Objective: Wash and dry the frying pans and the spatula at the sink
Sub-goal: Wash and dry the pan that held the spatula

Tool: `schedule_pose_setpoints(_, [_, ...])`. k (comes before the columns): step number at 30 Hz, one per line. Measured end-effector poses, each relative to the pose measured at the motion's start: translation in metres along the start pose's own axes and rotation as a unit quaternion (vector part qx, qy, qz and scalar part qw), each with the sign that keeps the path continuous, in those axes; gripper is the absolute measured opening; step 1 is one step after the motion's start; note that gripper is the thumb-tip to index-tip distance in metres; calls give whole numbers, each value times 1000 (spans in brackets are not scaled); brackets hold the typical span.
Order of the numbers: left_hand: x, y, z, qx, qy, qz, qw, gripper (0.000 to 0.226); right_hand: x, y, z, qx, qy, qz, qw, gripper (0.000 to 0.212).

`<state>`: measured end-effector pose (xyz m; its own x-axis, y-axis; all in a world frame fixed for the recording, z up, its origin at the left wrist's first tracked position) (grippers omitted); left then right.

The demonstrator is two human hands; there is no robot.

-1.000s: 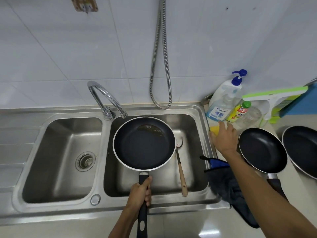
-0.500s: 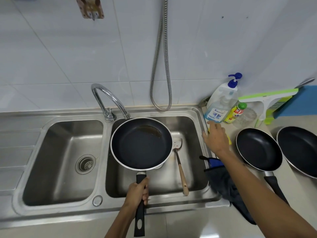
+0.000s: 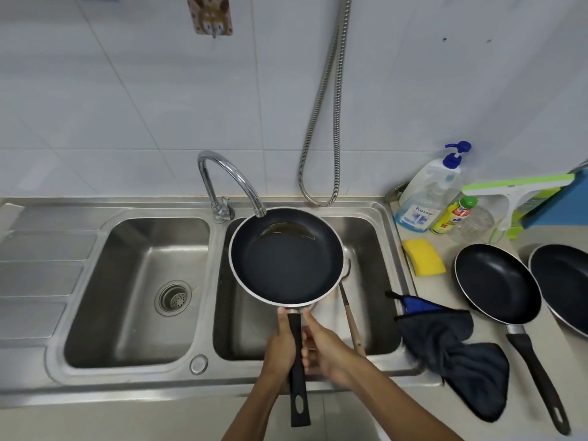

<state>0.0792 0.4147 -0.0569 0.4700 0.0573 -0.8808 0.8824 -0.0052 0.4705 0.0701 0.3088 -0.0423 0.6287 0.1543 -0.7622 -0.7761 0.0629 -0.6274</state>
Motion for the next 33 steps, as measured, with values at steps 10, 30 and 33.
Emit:
schedule_pose_setpoints(10, [-1, -17, -4, 77, 37, 76, 993, 97, 0, 28, 17, 135, 26, -40, 990, 39])
schedule_pose_setpoints(30, [-44, 30, -71, 373, 320, 406, 771, 66, 15, 24, 19, 103, 122, -186, 969, 32])
schedule_pose_setpoints(33, [-29, 112, -119, 372, 355, 419, 748, 43, 14, 25, 19, 96, 115, -185, 971, 28])
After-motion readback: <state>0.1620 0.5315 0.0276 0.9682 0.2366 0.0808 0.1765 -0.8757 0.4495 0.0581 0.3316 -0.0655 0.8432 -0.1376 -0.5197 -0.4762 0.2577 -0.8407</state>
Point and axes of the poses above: each hand's wrist, its own x-axis towards the middle knuckle, its own z-axis out of the palm, y = z × x, the point moved 6 cm from there along x, towards the middle knuckle, and after that the axes turned 14 degrees about -z, right-handed, at the moved point
